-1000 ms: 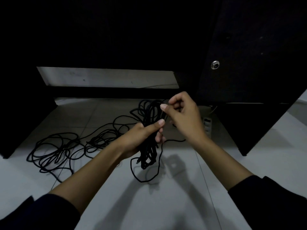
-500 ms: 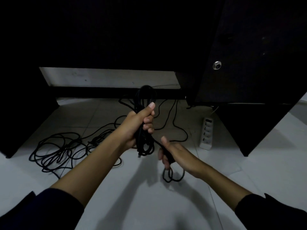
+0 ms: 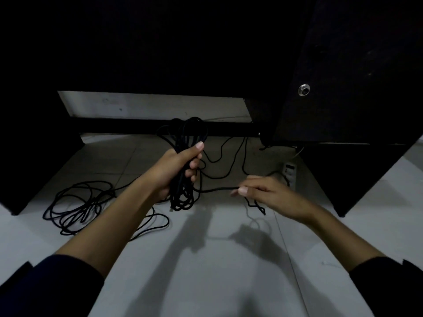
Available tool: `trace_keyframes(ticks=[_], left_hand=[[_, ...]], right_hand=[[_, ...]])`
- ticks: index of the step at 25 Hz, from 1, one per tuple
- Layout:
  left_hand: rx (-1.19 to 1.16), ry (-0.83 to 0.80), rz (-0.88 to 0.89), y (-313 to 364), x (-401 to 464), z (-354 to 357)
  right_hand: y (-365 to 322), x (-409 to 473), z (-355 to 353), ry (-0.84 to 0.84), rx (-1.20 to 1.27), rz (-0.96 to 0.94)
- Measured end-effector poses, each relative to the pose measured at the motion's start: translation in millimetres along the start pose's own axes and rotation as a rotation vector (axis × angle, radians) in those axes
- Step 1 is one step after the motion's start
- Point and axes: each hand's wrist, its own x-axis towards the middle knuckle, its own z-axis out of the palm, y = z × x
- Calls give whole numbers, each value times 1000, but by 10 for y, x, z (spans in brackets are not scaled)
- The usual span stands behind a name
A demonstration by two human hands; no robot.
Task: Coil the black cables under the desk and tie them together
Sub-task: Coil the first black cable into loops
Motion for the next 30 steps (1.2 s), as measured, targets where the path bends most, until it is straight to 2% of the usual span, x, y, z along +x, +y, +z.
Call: trace_keyframes(ticks=[3, 6, 8, 10, 13, 15, 20, 24, 30], left_hand=[[140, -16, -5, -18, -29, 37], [176, -56, -52, -17, -62, 151], [206, -89, -56, 4, -100, 255], [251, -110, -52, 28, -148, 343], [233, -123, -80, 39, -186, 389], [277, -144, -94, 31, -203, 398], [380, -212, -140, 3, -228, 400], [425, -239, -144, -23, -221, 395], [299, -234, -177, -138, -138, 319]], right_hand=[[-278, 38, -78, -200, -295, -51], [-513, 106, -4, -273, -436, -114], [-592, 143, 73, -203, -460, -151], [-645, 146, 118, -60, -449, -132], [-713, 108, 149, 144, -706, -86], [-706, 101, 175, 220, -805, -64], [-620, 93, 286, 308, -864, -61], [-580, 68, 328, 318, -832, -72], [-412, 118, 147, 329, -781, -225]])
